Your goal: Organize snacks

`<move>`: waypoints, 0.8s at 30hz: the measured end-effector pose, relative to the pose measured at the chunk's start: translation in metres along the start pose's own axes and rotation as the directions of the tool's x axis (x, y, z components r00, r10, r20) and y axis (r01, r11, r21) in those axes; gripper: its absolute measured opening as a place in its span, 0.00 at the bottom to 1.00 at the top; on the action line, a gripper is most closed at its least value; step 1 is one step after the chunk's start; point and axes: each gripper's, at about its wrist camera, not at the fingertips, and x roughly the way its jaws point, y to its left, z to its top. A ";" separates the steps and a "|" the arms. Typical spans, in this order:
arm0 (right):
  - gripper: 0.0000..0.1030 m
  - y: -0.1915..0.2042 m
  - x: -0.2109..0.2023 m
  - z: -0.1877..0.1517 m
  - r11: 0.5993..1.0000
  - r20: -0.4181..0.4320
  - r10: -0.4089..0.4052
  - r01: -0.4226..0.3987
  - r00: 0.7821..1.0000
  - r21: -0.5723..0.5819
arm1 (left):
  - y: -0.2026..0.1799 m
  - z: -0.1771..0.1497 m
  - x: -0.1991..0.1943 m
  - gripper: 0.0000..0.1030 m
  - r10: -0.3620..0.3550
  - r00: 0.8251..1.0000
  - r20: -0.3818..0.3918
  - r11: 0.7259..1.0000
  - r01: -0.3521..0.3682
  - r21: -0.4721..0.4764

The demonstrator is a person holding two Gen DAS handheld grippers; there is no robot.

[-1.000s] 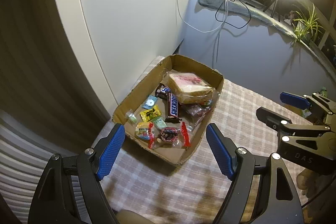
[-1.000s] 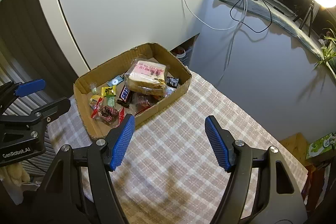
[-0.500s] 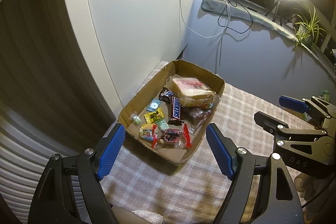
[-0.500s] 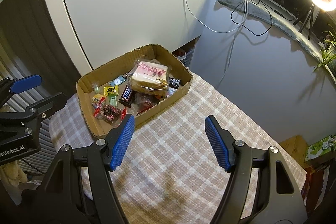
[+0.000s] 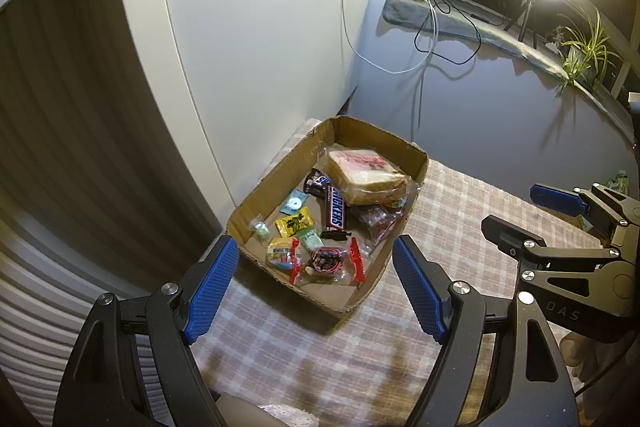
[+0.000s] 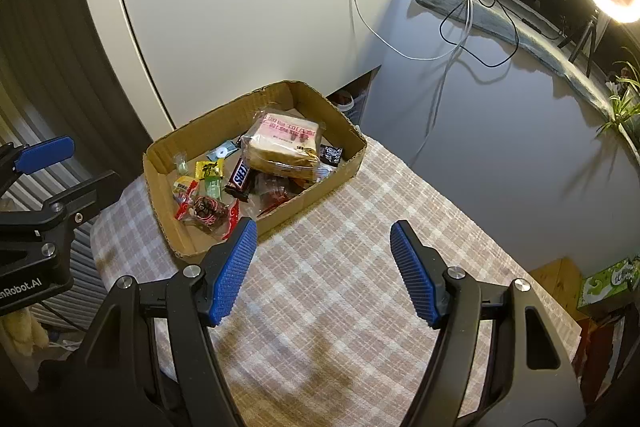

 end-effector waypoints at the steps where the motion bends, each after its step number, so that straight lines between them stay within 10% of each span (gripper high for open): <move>1: 0.70 0.000 0.000 0.000 1.000 -0.001 0.001 -0.001 1.000 0.000 | 0.000 0.000 0.000 0.77 0.001 1.000 0.001 1.000 -0.001 0.000; 24: 0.70 0.001 -0.001 -0.008 1.000 -0.008 -0.007 0.007 1.000 -0.006 | -0.001 -0.001 -0.005 0.77 -0.002 1.000 0.007 1.000 0.001 0.016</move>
